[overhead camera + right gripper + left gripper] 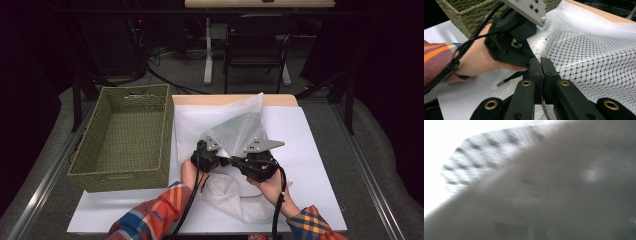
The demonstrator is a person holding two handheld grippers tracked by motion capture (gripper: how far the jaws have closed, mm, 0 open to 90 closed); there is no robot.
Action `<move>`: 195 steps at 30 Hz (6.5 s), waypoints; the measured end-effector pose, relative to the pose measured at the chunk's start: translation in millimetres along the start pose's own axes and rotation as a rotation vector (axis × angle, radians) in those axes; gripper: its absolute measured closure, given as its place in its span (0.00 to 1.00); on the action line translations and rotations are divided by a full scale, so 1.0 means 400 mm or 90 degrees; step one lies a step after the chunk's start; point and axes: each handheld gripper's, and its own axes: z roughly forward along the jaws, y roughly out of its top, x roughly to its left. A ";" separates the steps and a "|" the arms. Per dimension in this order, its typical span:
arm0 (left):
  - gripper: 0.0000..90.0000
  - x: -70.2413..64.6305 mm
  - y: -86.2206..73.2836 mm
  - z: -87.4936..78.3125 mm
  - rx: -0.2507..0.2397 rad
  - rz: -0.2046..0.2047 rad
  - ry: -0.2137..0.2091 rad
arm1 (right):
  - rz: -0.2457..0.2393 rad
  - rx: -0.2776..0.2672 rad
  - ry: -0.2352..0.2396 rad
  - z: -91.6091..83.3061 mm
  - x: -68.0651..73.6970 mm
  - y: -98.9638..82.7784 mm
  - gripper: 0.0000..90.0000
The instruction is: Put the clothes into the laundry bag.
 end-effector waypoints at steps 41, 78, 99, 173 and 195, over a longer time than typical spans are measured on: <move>0.22 -0.075 -0.027 -0.170 0.077 0.087 -0.106 | 0.011 0.035 0.003 0.012 -0.022 -0.013 0.98; 0.83 -0.093 -0.106 -0.034 0.077 0.074 -0.115 | 0.024 0.049 0.001 0.024 -0.028 -0.024 0.98; 1.00 -0.084 -0.115 -0.126 0.061 0.076 -0.170 | 0.023 0.052 0.003 0.022 -0.025 -0.023 0.98; 0.64 0.000 -0.160 -0.201 0.095 0.020 -0.063 | 0.009 0.058 -0.002 0.029 -0.009 -0.025 0.98; 0.91 0.009 -0.157 -0.198 0.121 0.043 -0.055 | 0.010 0.060 0.000 0.029 -0.010 -0.024 0.98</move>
